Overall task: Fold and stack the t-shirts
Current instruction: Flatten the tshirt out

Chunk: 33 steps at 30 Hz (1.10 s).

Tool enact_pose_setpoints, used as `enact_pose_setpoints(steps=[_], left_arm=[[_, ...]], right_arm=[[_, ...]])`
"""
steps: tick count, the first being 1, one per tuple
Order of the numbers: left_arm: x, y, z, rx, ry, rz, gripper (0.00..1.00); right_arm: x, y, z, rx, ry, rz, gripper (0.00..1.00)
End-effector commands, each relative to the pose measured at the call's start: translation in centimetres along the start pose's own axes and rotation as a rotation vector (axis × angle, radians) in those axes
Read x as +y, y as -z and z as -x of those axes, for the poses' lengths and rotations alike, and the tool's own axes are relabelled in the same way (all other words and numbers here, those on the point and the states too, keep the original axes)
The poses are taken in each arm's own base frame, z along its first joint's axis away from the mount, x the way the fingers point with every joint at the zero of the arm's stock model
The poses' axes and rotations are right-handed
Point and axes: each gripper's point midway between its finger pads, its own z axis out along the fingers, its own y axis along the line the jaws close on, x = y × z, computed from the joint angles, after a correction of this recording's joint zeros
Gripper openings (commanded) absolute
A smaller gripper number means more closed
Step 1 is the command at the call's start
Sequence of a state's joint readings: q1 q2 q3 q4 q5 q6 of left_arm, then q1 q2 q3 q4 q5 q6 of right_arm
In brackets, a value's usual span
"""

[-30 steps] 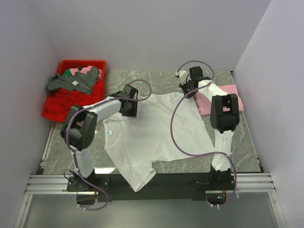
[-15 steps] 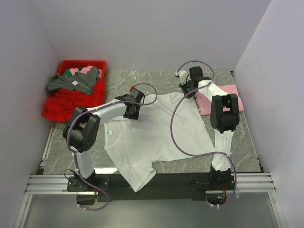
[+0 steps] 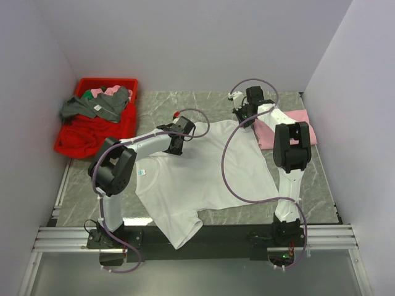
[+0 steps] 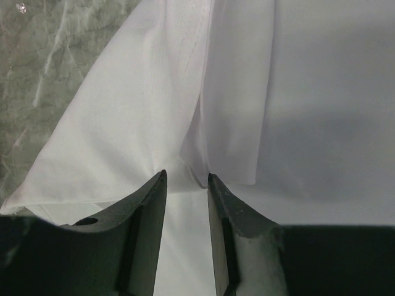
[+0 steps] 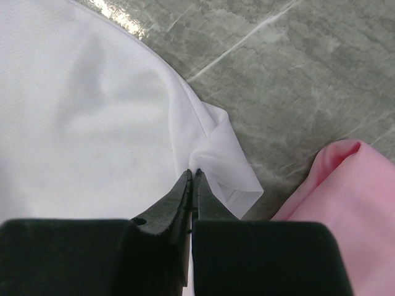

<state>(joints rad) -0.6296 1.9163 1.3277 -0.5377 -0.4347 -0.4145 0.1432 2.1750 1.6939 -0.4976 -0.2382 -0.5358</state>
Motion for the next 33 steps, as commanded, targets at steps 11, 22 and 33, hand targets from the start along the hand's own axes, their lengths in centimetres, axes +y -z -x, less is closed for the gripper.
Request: enact_pose_setpoints(steps=[11,22,33], left_arm=[[-1.3,-0.2,0.5,-0.018,-0.010,0.057,0.40],[-0.8,-0.3,1.0,-0.036,-0.027,0.109,0.39],[0.1,-0.5,1.4,-0.048,-0.043,0.164,0.39]], right_arm=[[-0.8,2.1,2.9,-0.076,0.006,-0.024,0.00],[-0.6,2.1,3.1,-0.078,0.006,-0.019,0.00],[-0.7,2.2,3.1,-0.078,0.004,-0.019,0.00]])
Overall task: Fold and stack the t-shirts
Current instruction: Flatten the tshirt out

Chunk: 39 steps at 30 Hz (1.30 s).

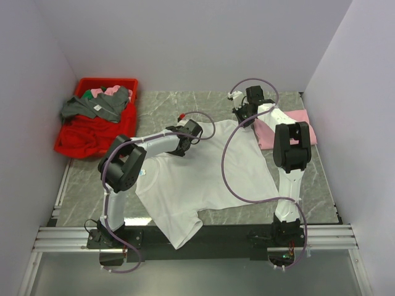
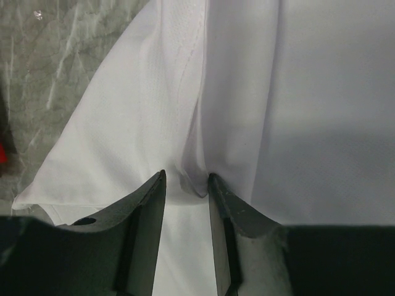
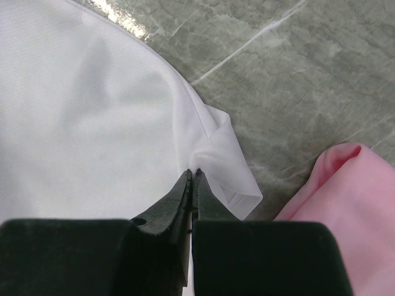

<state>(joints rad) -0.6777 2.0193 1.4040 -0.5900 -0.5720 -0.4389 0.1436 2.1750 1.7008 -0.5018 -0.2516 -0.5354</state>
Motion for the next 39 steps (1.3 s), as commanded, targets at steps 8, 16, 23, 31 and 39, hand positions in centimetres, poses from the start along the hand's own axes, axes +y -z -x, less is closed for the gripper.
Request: enact_pose_setpoints(steps=[8,16,23,31,39], left_arm=[[1.1,1.1,2.1,-0.061,0.008,0.053,0.39],[1.3,1.5,2.8,-0.075,0.021,0.052,0.37],[1.7,1.6,2.7,-0.072,0.026,0.054,0.36],[2.4,1.9,3.1,-0.080,0.053,0.056,0.36],[2.5,3.0,3.9,-0.101,0.091,0.019,0.46]], right_arm=[[-0.8,2.1,2.7,-0.068,0.004,-0.029,0.00],[-0.8,2.1,2.7,-0.067,0.008,-0.028,0.00],[-0.8,2.1,2.7,-0.069,0.007,-0.027,0.00],[-0.7,2.1,2.6,-0.064,0.007,-0.025,0.00],[-0.7,1.9,2.6,-0.060,0.006,-0.023,0.00]])
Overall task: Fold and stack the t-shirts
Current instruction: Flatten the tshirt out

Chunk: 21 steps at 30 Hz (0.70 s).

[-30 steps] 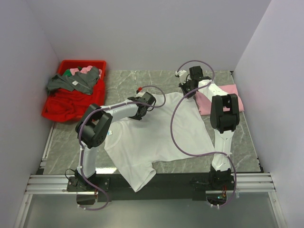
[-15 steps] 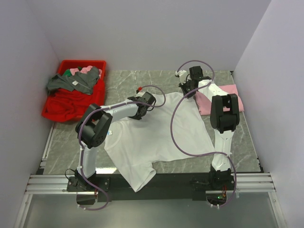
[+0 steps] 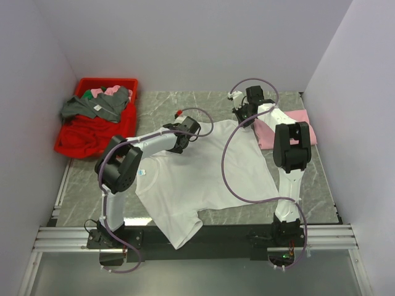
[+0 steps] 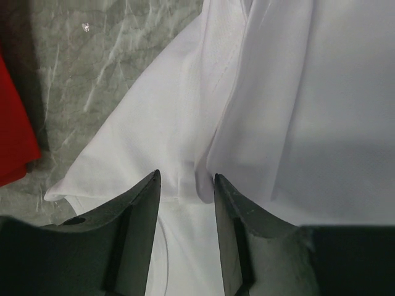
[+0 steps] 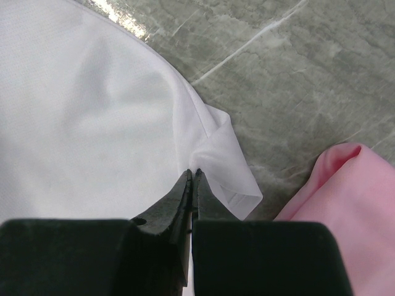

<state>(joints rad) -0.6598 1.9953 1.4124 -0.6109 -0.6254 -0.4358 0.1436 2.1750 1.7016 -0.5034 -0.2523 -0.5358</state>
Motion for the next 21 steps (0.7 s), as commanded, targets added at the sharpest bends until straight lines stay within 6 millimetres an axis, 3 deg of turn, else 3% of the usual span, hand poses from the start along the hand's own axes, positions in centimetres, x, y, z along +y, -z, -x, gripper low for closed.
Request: enact_pose_setpoints(steps=[1,8,21], left_arm=[[0.5,2.6,2.9,-0.071,0.079,-0.047,0.46],[0.0,2.5,2.4,-0.052,0.077,-0.074,0.46],[-1.0,0.4,0.0,0.011,0.038,-0.066,0.43]], right_arm=[[-0.7,1.8,2.6,-0.060,0.007,-0.024,0.00],[-0.8,2.0,2.8,-0.064,0.006,-0.026,0.00],[-0.8,2.0,2.7,-0.062,0.010,-0.025,0.00]])
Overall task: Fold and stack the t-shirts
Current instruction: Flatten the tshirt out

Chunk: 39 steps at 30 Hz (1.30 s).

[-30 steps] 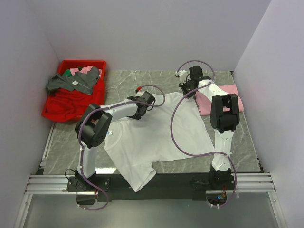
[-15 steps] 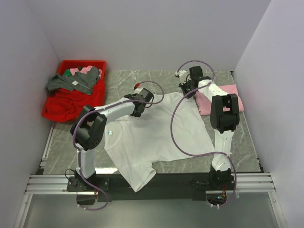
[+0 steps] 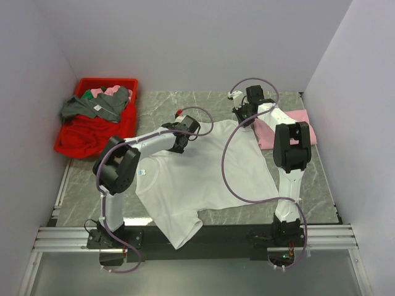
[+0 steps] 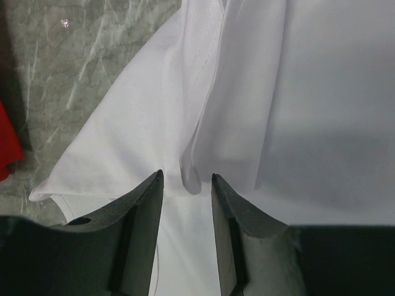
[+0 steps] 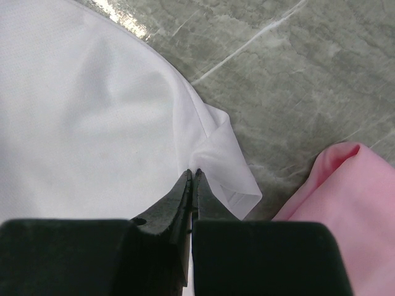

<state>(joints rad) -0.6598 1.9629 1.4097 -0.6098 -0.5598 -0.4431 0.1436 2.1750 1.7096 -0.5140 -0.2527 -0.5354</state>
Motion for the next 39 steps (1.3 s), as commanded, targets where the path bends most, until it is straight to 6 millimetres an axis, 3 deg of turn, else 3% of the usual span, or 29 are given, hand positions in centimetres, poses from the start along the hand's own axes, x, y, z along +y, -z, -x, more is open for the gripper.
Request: enact_pose_setpoints(steps=[1,11,15,18,19,22,25,26,28,31,35,38,39], left_arm=[[-0.1,-0.7,-0.4,0.007,0.014,0.010,0.42],[-0.1,-1.7,-1.0,0.032,0.002,0.019,0.40],[0.1,-1.8,-1.0,0.030,0.004,0.019,0.32],[0.0,-1.5,-0.6,0.023,0.011,0.011,0.15],[0.0,-1.4,-0.4,0.018,0.016,0.008,0.01],[0.5,-0.1,0.7,-0.015,0.038,-0.005,0.01],[1.9,2.3,3.1,-0.088,0.081,-0.023,0.01],[3.3,3.5,4.7,-0.128,0.121,-0.041,0.01],[4.5,4.6,6.1,-0.158,0.163,-0.093,0.00],[9.8,7.0,10.1,-0.266,0.263,-0.130,0.01],[14.1,10.3,13.9,-0.378,0.307,-0.150,0.00],[17.0,14.5,16.7,-0.513,0.313,-0.130,0.00],[17.8,15.7,17.2,-0.550,0.316,-0.119,0.00]], right_arm=[[-0.7,1.7,2.5,-0.060,0.010,-0.025,0.00],[-0.7,1.8,2.7,-0.066,0.008,-0.023,0.00],[-0.8,1.7,2.6,-0.064,0.006,-0.024,0.00],[-0.8,1.8,2.7,-0.064,0.006,-0.024,0.00],[-0.8,1.8,2.6,-0.063,0.007,-0.026,0.00],[-0.8,2.0,2.7,-0.064,0.011,-0.025,0.00],[-0.9,3.2,3.8,-0.089,0.027,-0.031,0.00],[-1.0,3.7,4.1,-0.096,0.037,-0.032,0.00],[-1.1,5.5,5.7,-0.134,0.062,-0.034,0.00],[-1.6,8.7,8.1,-0.188,0.114,-0.069,0.00],[-2.5,13.5,10.8,-0.249,0.172,-0.136,0.00],[-2.6,18.6,12.8,-0.313,0.228,-0.196,0.00],[-2.4,21.2,13.5,-0.344,0.247,-0.222,0.00]])
